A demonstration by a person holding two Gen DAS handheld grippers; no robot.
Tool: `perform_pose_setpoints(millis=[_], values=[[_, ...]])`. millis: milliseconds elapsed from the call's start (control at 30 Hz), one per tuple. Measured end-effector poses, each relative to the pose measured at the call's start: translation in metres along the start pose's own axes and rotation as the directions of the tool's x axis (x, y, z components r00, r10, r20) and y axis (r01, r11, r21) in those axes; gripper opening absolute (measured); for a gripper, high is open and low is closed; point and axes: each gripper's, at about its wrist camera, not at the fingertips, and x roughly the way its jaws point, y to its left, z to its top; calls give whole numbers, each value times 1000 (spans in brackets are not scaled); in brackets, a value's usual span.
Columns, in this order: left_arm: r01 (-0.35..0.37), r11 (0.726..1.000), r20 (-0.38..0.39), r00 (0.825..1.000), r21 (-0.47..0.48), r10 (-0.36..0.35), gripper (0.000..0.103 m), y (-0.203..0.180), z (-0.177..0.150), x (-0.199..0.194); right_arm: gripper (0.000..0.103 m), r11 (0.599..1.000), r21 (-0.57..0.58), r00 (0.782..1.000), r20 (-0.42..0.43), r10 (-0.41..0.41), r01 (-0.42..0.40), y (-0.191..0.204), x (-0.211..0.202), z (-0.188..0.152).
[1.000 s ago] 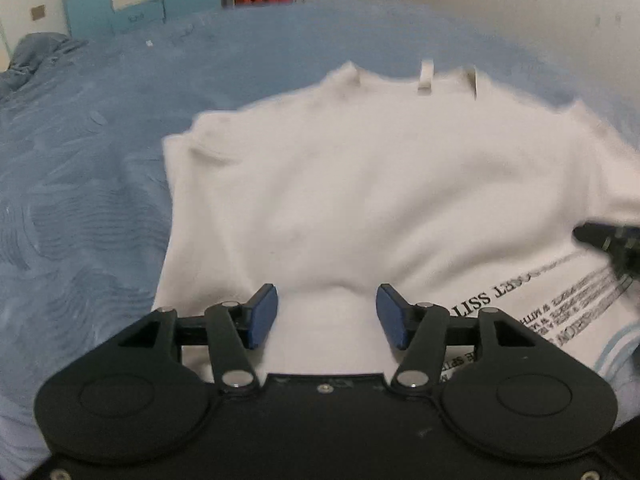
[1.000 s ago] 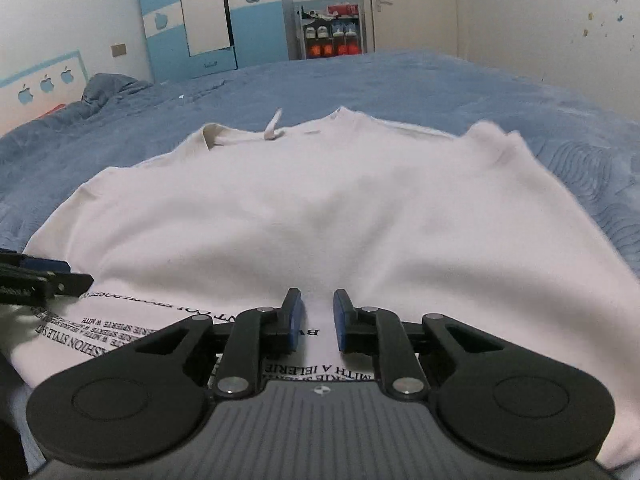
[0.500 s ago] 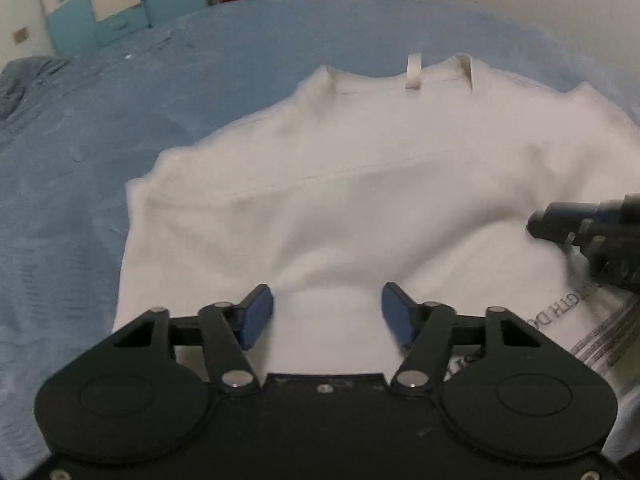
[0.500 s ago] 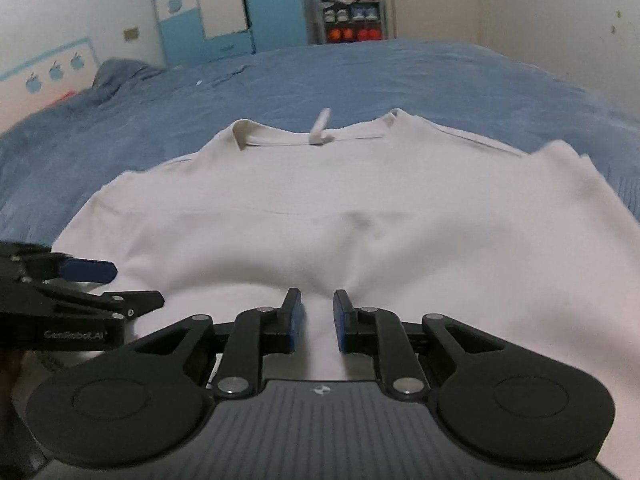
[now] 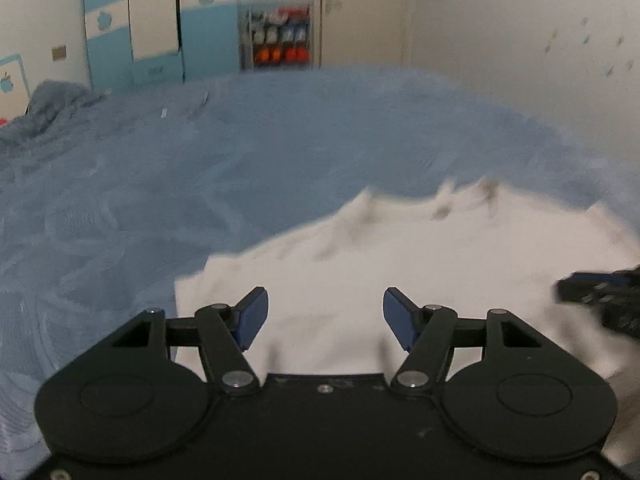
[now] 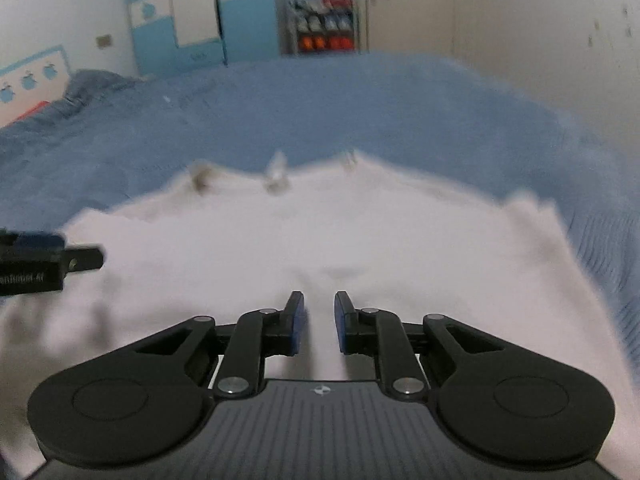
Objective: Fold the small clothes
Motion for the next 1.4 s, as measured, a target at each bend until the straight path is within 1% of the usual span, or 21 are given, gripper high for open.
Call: perform_pose_setpoints(millis=[67, 133, 167, 200, 267, 367, 433, 500, 533, 600, 633, 733, 867, 933, 1000, 1067, 1133, 1200, 1267, 1367, 1400], values=[[-51, 998, -78, 996, 34, 54, 69, 9, -22, 35, 13, 993, 87, 997, 30, 74, -76, -22, 17, -16], [-3, 1000, 11, 1000, -14, 3, 70, 20, -42, 36, 9, 978, 167, 992, 46, 118, -124, -34, 14, -16], [-4, 1000, 15, 1000, -14, 4, 70, 21, -42, 35, 10, 972, 188, 989, 52, 136, -144, -38, 8, -13], [-19, 1000, 7, 1000, 4, 18, 69, 18, -37, 33, 15, 972, 190, 989, 63, 131, -141, -40, 1, -8], [-60, 998, 16, 998, 31, 60, 67, 13, -26, 26, 26, 987, 148, 991, 128, 40, -59, -42, -17, 4], [-63, 997, 107, 993, 53, 57, 68, 12, -6, 10, 41, 993, 53, 963, 242, -117, 107, -47, -33, 16], [-61, 998, 110, 992, 31, 57, 68, 18, 0, 12, 45, 984, 13, 953, 246, -175, 177, -63, -22, 15], [-71, 997, 56, 996, 13, 70, 70, 28, -7, 32, 44, 966, -5, 946, 205, -253, 260, -85, 6, -1], [-81, 996, 24, 997, 25, 80, 71, 34, -20, 48, 44, 972, -8, 956, 184, -229, 234, -96, 20, -12], [1, 1000, 117, 993, -29, 3, 71, 49, -43, 51, 44, 986, 64, 961, 223, -162, 151, -111, 25, -27], [15, 998, 133, 991, -53, -8, 71, 52, -45, 49, 44, 986, 49, 962, 216, -168, 162, -108, 23, -24], [-19, 1000, 121, 992, -13, 21, 71, 46, -40, 50, 44, 978, 6, 952, 228, -203, 207, -99, 23, -27], [-29, 999, 124, 992, -17, 30, 72, 44, -41, 51, 40, 979, 27, 952, 231, -201, 200, -104, 16, -24], [-57, 998, 98, 993, -32, 60, 69, 38, -36, 42, 37, 976, 22, 951, 220, -218, 218, -91, 3, -11], [-97, 995, 62, 993, -24, 98, 69, 27, -28, 31, 37, 983, -8, 955, 239, -177, 184, -70, -19, -1], [-57, 998, 58, 997, -3, 57, 69, 10, -16, 16, 37, 992, -45, 965, 241, -104, 118, -41, -29, 8], [10, 1000, 69, 998, 28, -12, 69, -10, -6, 6, 35, 998, -66, 982, 189, -11, 24, -12, -27, 16], [49, 997, 61, 997, 58, -53, 69, -32, 1, 3, 35, 996, -69, 988, 145, 58, -48, 11, -22, 17], [76, 995, 14, 997, 67, -77, 69, -47, 3, 10, 35, 995, -73, 990, 115, 76, -68, 27, -13, 14], [63, 995, -81, 995, 77, -56, 70, -58, -7, 31, 34, 995, -58, 996, 51, 78, -75, 35, 4, 7], [62, 996, -86, 995, 58, -57, 71, -57, -12, 34, 34, 996, -52, 997, 40, 68, -66, 34, 8, 4]])
